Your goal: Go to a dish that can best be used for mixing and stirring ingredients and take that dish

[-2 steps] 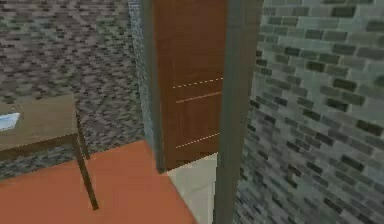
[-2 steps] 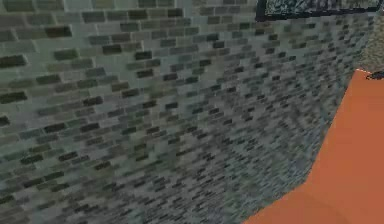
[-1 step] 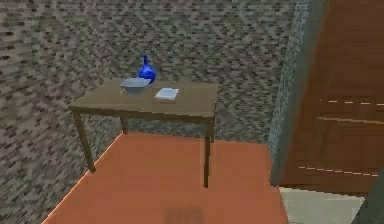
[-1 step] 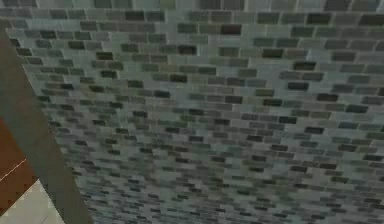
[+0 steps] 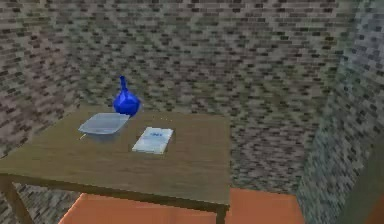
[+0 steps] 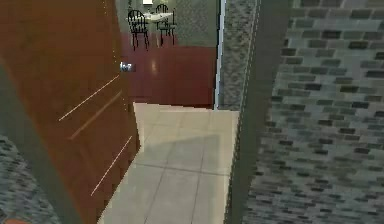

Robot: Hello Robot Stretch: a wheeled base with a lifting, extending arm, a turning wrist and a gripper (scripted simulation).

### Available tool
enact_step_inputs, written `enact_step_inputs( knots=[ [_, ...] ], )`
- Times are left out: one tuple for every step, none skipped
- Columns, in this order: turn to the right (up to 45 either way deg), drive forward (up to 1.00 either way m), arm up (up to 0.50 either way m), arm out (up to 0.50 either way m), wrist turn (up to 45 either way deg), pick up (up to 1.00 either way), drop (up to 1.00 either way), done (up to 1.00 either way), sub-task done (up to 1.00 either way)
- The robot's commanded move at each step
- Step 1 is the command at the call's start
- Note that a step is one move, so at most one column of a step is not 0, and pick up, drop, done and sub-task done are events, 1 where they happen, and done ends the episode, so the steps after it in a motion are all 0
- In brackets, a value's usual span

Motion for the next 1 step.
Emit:
enact_step_inputs(
  knots=[
    [-45.0,0.00,0.00,0.00,0.0,0.00,0.00,0.00,0.00]
  ],
)
